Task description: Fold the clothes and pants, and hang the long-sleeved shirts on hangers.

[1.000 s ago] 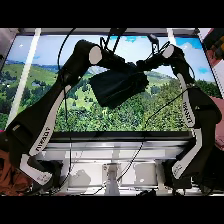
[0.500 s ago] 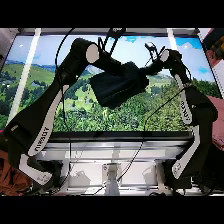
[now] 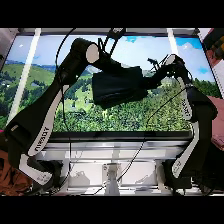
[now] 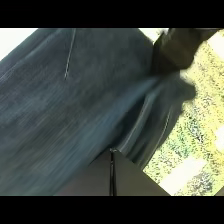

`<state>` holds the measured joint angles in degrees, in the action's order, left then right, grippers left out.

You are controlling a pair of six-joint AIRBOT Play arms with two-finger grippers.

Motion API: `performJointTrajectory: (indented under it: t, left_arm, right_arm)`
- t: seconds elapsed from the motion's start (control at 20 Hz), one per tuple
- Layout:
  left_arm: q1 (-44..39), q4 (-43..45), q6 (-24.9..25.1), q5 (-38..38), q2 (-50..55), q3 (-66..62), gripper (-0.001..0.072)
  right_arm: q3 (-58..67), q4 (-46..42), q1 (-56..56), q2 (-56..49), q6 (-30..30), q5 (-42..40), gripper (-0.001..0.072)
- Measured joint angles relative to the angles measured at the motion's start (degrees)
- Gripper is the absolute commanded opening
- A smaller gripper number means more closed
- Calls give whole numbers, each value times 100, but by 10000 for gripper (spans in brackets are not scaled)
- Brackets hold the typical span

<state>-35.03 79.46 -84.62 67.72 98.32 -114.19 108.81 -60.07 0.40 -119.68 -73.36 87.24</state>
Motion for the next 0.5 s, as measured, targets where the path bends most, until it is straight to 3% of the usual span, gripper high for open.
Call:
performJointTrajectory:
  t: [0.2, 0.3, 0.5]
  left_arm:
    - [0, 2, 0, 107, 0, 0, 19]
    - [0, 2, -2, 168, 0, 0, 19]
    - [0, 2, 0, 258, 0, 0, 19]
  right_arm:
    - [-120, 800, -20, 52, 245, 404, 407]
    - [-136, 957, -116, 192, 245, 507, 568]
    - [-153, 887, -361, 549, 131, 540, 614]
